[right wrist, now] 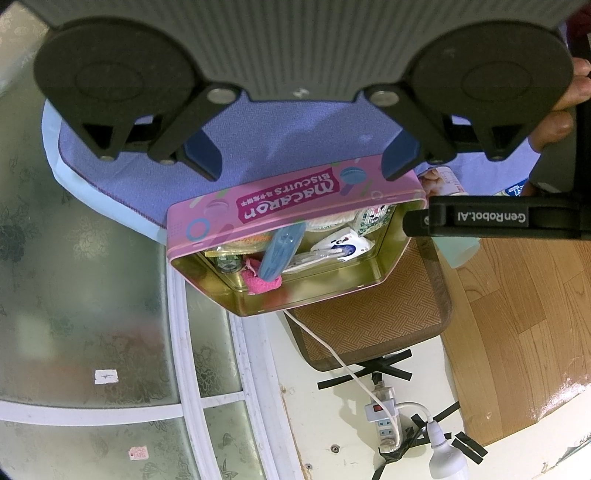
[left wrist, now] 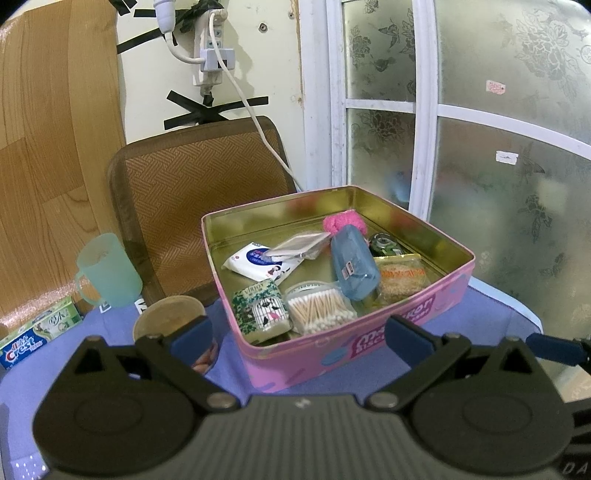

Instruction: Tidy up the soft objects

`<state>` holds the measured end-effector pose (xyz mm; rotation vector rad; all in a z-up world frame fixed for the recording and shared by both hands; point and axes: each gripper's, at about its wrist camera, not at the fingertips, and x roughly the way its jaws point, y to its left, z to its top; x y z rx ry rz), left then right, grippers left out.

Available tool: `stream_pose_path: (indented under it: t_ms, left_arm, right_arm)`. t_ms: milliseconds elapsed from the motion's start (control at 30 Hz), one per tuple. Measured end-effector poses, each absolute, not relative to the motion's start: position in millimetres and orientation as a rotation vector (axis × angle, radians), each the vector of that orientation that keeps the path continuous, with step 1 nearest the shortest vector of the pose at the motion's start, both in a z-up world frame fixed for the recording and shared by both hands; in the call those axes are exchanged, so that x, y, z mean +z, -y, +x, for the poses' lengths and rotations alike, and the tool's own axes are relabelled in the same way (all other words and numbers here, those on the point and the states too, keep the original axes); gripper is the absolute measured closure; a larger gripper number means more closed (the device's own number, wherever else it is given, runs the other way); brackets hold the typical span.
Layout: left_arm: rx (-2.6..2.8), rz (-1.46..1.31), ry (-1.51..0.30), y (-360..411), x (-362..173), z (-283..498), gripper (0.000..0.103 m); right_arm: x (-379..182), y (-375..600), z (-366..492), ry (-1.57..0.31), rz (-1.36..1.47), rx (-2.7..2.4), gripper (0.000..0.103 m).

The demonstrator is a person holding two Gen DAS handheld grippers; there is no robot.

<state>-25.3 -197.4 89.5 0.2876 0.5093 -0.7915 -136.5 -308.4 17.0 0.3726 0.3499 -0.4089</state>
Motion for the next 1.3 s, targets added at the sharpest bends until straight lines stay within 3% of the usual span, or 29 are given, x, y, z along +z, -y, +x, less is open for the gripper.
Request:
stream_pose_path:
  t_ms: [1300]
  left_arm:
    - [-0.790, 0.287, -0.506, 197.0, 89.4, -24.7, 0.000]
  right_arm:
    - [12.1, 308.2, -135.4, -0.350, 0.372, -0.408, 0.008]
